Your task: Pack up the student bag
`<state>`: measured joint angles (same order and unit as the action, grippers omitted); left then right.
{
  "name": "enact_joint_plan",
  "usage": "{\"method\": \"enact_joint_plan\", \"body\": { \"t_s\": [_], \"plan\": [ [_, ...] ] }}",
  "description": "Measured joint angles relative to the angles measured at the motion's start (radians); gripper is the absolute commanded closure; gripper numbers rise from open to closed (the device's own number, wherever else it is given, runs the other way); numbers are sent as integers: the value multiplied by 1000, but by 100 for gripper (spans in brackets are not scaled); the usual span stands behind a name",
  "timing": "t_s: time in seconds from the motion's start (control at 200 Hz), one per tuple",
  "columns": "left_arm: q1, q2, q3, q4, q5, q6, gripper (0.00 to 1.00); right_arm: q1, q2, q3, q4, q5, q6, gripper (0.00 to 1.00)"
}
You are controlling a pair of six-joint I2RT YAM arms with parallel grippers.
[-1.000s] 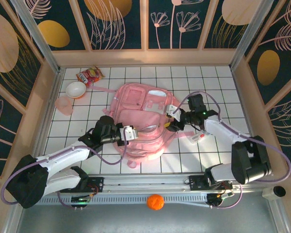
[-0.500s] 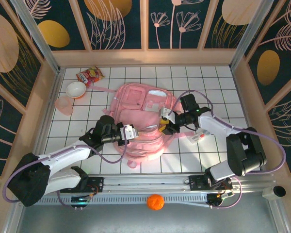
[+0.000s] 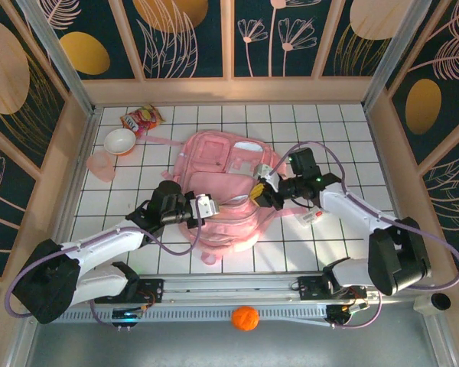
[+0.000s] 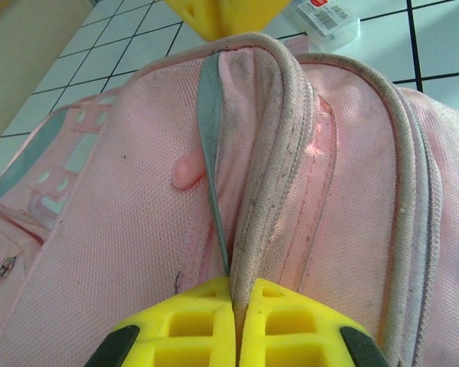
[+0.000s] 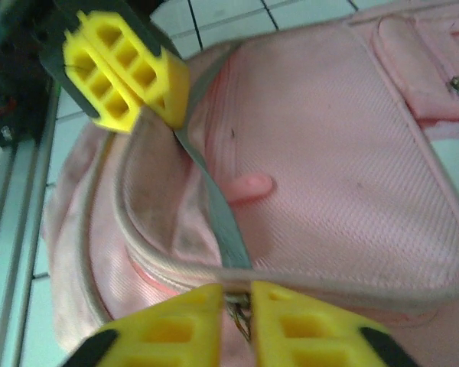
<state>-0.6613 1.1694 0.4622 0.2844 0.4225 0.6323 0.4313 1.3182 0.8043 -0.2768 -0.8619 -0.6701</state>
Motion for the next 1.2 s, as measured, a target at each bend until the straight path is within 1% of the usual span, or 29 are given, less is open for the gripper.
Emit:
{"method": "enact_joint_plan", "body": {
  "t_s": [0.085, 0.165, 0.205, 0.24, 0.28, 0.3, 0.325, 0.39, 0.49, 0.561, 0.676, 0.771, 0.841, 0.926, 1.101, 1.196],
  "plan": [
    [-1, 9, 19, -3, -11, -20, 100, 9, -23, -3, 15, -9, 36, 99],
    [-1, 14, 36, -4, -26, -48, 100, 19, -47, -13, 29, -11, 81, 100],
    [-1, 14, 42, -4, -31, -59, 100, 25, -63, -23, 37, -11, 95, 99],
    [-1, 14, 45, -4, -35, -63, 100, 29, -77, -32, 42, -10, 105, 95],
    [-1, 14, 47, -4, -37, -66, 100, 31, -93, -42, 45, -2, 113, 83],
    [-1, 14, 47, -5, -38, -65, 100, 31, -100, -47, 47, 2, 122, 74],
    [-1, 13, 47, -7, -38, -64, 100, 29, -108, -54, 50, 10, 128, 69],
    [-1, 10, 47, -13, -37, -57, 100, 10, -124, -75, 65, 26, 132, 66],
    [-1, -4, 45, -20, -38, -46, 100, -60, -127, -100, 85, 31, 127, 56],
    [-1, -8, 45, -21, -38, -40, 100, -95, -117, -103, 94, 42, 111, 53],
    [-1, -8, 45, -21, -37, -38, 100, -91, -80, -102, 104, 37, 68, 48],
    [-1, -8, 45, -21, -37, -34, 100, -78, -43, -101, 112, 27, 39, 48],
    [-1, -8, 45, -21, -34, -32, 100, -70, -18, -92, 117, 19, 21, 49],
    [-1, -8, 45, -21, -34, -31, 100, -67, 8, -78, 125, 2, 10, 55],
    [-1, -8, 45, -20, -35, -37, 100, -63, 33, -68, 132, -14, -14, 82],
    [-1, -3, 45, -19, -41, -56, 100, -60, 32, -66, 114, -27, -10, 95]
  ]
}}
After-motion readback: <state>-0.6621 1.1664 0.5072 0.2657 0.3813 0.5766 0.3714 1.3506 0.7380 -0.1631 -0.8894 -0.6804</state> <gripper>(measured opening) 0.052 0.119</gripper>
